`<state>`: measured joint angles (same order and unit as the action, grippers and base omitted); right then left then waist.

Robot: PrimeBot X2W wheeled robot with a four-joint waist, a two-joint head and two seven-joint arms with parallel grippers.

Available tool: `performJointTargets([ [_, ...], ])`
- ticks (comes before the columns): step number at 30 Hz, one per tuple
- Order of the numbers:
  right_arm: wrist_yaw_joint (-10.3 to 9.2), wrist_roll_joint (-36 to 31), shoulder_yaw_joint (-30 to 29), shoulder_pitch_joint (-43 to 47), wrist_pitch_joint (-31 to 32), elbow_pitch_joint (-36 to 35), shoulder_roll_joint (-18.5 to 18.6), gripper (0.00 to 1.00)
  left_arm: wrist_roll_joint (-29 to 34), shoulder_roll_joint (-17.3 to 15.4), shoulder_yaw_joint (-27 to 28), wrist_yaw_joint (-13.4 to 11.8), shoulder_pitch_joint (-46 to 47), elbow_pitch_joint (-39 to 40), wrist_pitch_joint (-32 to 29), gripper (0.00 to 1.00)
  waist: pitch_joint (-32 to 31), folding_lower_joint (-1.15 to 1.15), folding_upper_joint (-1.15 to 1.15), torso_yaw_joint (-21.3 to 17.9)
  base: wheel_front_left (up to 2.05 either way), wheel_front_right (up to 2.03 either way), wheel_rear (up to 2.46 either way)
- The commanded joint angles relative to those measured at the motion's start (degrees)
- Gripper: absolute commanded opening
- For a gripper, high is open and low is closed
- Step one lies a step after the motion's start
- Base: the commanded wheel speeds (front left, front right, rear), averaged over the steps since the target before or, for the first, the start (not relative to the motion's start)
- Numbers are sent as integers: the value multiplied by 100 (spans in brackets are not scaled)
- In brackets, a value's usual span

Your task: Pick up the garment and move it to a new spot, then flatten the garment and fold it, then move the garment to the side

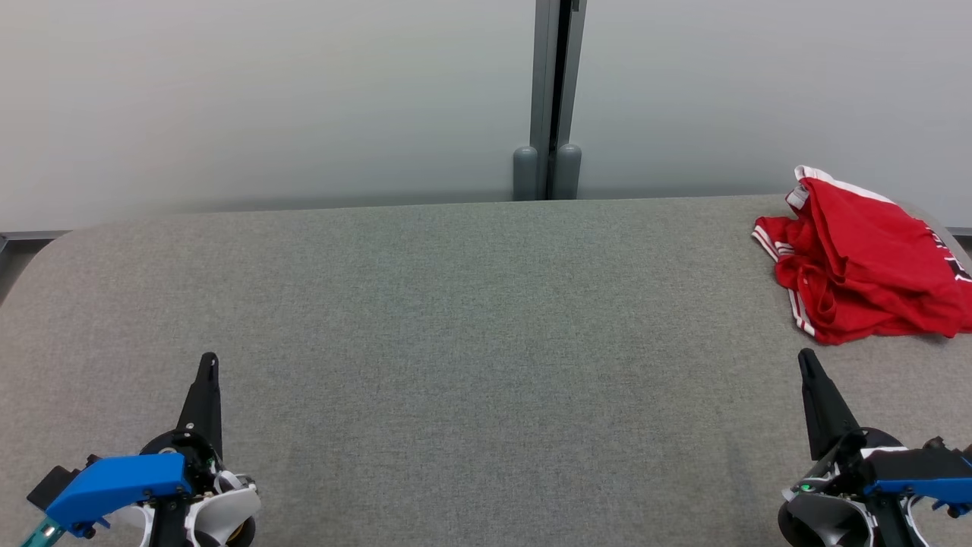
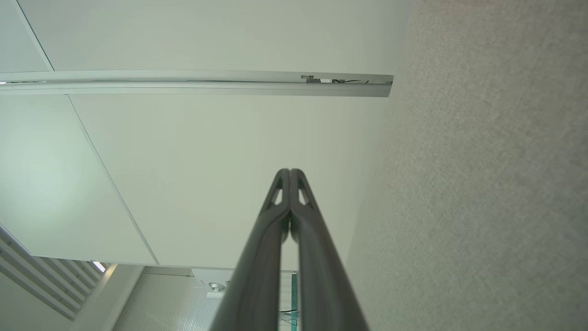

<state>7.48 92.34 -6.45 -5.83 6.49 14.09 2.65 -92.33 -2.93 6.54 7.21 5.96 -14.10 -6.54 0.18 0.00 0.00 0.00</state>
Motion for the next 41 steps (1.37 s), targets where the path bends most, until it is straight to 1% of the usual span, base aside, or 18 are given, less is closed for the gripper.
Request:
performJointTargets([
  [1, 2, 15, -15, -78, 19, -15, 42, 0, -16, 11, 9, 51, 54, 26, -20, 0, 0, 0, 0, 0, 0, 0, 0],
  [41, 2, 15, -14, -72, 19, -15, 42, 0, -17, 11, 8, 51, 54, 27, -18, 0, 0, 0, 0, 0, 0, 0, 0],
])
